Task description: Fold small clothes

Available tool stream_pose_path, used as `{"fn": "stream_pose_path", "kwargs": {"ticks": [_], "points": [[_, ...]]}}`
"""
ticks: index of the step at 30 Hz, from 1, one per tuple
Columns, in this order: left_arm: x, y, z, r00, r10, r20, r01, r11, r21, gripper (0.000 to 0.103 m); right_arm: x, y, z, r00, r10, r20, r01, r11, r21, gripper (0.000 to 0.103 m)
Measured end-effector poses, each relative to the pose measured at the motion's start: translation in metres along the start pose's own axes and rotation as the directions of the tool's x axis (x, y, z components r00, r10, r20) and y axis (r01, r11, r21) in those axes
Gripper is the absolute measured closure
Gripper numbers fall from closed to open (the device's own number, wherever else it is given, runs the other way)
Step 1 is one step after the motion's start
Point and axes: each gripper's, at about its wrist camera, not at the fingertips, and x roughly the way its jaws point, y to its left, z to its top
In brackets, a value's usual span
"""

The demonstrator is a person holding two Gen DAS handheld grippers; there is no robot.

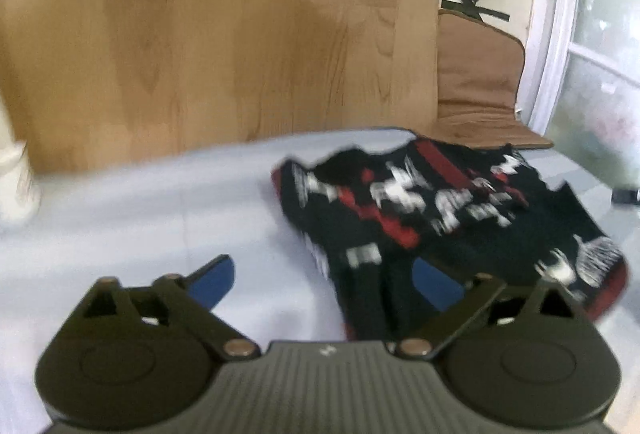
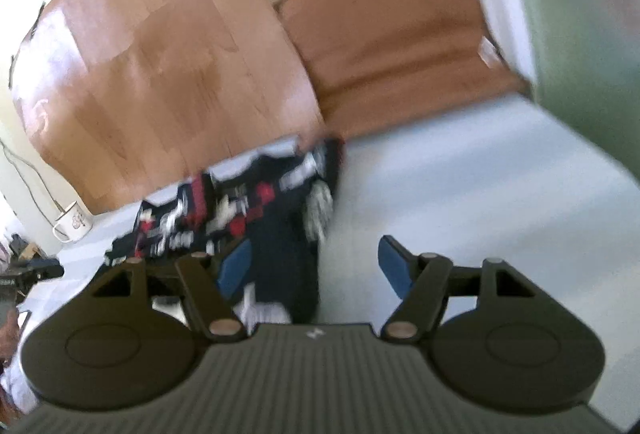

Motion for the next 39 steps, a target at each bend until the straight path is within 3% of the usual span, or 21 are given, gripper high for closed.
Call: {"fn": "stream_pose_path", "kwargs": {"ticks": [3,6,10,11,14,16,17,18,19,20,21,23,26,32,35,39], "points": [[0.052,0.009,0.036,0.998,0.023,-0.055,-0.023,1.0,-0.006,0.0,0.05,0.014,0.039,1.0,0.018,-0.025,-0.019,0.997,-0.07,0.028],[0.104,0.018,0.06,0.993,0.023,-0.113,-0.028,0.998,-0.048,0.0,0.116,0.032,0.076,0.991,0.065,-0.115,-0.076,0.992,-0.098,0.028],[0.159,0.026,0.076,0.987,0.018,-0.162,-0.033,0.996,-0.086,0.001,0.211,0.061,0.105,0.962,0.035,-0.272,-0.078,0.985,-0.151,0.028],[0.168,0.028,0.079,0.986,0.01,-0.167,-0.027,0.995,-0.097,0.005,0.228,0.064,0.108,0.95,0.035,-0.309,-0.084,0.986,-0.145,0.028],[0.195,0.033,0.085,0.974,-0.048,-0.223,0.015,0.989,-0.147,0.045,0.277,0.072,0.108,0.907,0.034,-0.42,-0.093,0.988,-0.12,0.028],[0.205,0.033,0.087,0.974,-0.029,-0.224,-0.002,0.991,-0.137,0.06,0.296,0.075,0.103,0.887,0.036,-0.461,-0.098,0.989,-0.112,0.034],[0.206,0.033,0.086,0.975,-0.023,-0.219,-0.006,0.992,-0.13,0.071,0.305,0.077,0.099,0.875,0.037,-0.482,-0.101,0.989,-0.108,0.041],[0.207,0.033,0.086,0.977,-0.031,-0.213,0.003,0.992,-0.128,0.081,0.31,0.08,0.095,0.87,0.031,-0.492,-0.102,0.988,-0.117,0.057],[0.207,0.032,0.086,0.977,-0.045,-0.208,0.018,0.991,-0.133,0.084,0.31,0.084,0.092,0.883,0.008,-0.469,-0.089,0.985,-0.15,0.079],[0.206,0.03,0.085,0.979,-0.048,-0.2,0.021,0.991,-0.132,0.087,0.31,0.088,0.089,0.885,0.003,-0.466,-0.089,0.983,-0.161,0.084],[0.2,0.027,0.084,0.983,-0.029,-0.183,0.008,0.993,-0.115,0.087,0.307,0.091,0.087,0.886,0.008,-0.463,-0.085,0.986,-0.146,0.084],[0.18,0.02,0.085,0.993,-0.007,-0.121,-0.003,0.997,-0.08,0.087,0.285,0.103,0.087,0.914,0.021,-0.404,-0.098,0.98,-0.171,0.085],[0.127,0.013,0.087,0.999,-0.049,-0.013,0.048,0.996,-0.069,0.088,0.235,0.114,0.096,0.941,0.08,-0.329,-0.143,0.974,-0.174,0.085],[0.003,-0.017,0.043,0.977,-0.119,0.179,0.115,0.993,0.036,0.088,0.096,0.131,0.074,0.968,0.17,-0.183,-0.211,0.948,-0.239,0.085],[-0.042,-0.026,-0.001,0.967,-0.156,0.201,0.149,0.988,0.048,0.088,0.041,0.136,0.04,0.971,0.188,-0.145,-0.222,0.938,-0.267,0.085],[-0.071,-0.037,-0.062,0.971,-0.187,0.15,0.182,0.982,0.047,0.086,-0.009,0.133,-0.027,0.975,0.168,-0.146,-0.206,0.93,-0.305,0.085]]}}
